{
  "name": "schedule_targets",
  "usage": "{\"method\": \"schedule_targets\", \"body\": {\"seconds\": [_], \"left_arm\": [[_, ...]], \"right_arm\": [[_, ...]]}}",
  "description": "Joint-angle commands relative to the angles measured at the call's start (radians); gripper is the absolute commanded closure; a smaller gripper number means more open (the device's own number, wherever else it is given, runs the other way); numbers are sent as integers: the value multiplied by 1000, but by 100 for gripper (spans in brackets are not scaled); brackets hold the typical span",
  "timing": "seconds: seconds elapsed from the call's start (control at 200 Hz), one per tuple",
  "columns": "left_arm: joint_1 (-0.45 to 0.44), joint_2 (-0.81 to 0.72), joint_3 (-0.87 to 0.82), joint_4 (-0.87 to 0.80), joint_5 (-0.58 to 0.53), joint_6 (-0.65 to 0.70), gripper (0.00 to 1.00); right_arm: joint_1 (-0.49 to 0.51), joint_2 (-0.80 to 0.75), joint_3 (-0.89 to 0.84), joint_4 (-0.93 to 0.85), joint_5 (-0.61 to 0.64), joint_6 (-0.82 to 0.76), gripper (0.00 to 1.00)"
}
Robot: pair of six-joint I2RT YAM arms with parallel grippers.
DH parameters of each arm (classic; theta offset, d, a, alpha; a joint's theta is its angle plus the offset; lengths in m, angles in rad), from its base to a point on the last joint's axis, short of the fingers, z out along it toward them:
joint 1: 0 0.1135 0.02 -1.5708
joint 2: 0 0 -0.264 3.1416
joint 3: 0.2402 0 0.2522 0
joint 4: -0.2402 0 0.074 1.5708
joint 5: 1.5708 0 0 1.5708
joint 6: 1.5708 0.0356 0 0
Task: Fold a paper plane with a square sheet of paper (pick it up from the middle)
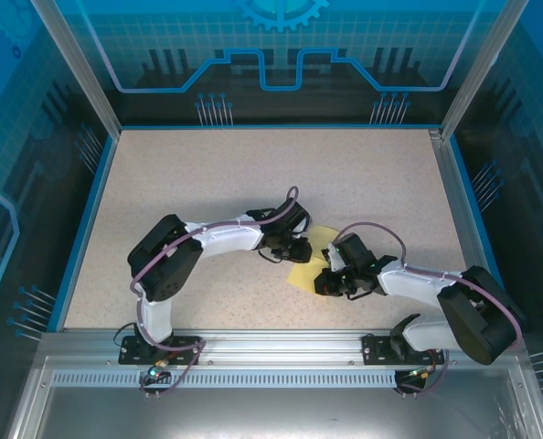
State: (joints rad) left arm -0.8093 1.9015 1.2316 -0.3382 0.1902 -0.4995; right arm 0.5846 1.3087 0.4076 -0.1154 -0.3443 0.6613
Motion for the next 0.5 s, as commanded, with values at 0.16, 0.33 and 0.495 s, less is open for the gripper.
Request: {"method": "schedule_targets", "body": {"seconds": [0.16, 0.33, 0.495], "left_arm": [[-28, 9, 34, 19, 136, -52, 77], [-28, 71, 48, 68, 182, -60, 77], [-25, 121, 66, 76, 199, -49, 77]], "right_arm": [[12, 17, -9, -121, 21, -17, 99], [11, 11, -1, -122, 21, -15, 99], [10, 21, 7, -122, 19, -17, 100]]}}
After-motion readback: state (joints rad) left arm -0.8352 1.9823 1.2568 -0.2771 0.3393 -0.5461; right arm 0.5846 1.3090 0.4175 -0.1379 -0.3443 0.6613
